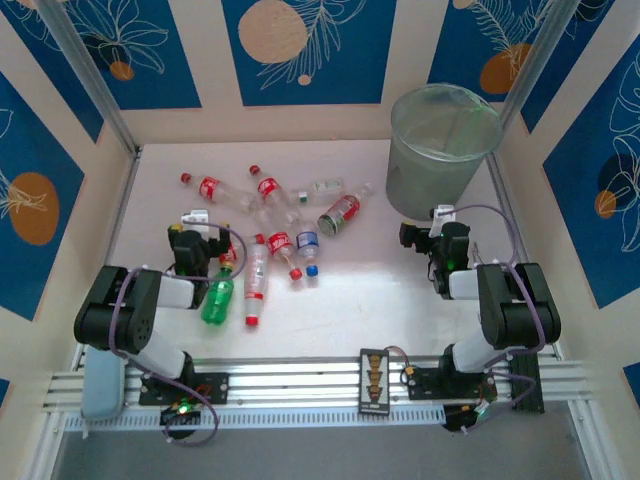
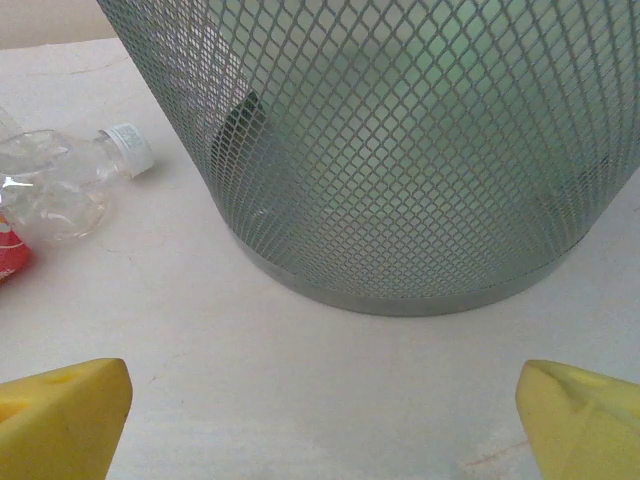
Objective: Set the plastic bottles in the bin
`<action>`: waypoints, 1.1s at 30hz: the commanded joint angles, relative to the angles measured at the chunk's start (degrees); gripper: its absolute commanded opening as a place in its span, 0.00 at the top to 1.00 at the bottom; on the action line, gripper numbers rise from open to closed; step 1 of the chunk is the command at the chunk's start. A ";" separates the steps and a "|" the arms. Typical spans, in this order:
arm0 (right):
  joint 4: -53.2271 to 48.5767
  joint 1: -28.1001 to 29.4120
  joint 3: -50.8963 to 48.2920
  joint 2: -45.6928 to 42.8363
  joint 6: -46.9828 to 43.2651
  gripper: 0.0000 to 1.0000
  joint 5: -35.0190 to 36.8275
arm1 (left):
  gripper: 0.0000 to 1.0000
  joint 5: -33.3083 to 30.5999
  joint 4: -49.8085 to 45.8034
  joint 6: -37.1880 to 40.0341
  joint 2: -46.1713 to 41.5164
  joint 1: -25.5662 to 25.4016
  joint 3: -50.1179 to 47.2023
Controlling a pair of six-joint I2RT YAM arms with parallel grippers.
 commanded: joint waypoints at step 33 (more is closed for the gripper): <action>-5.79 -0.34 3.55 -3.32 0.44 0.01 -2.01 | 0.00 2.96 -5.50 -0.46 -3.98 1.36 0.90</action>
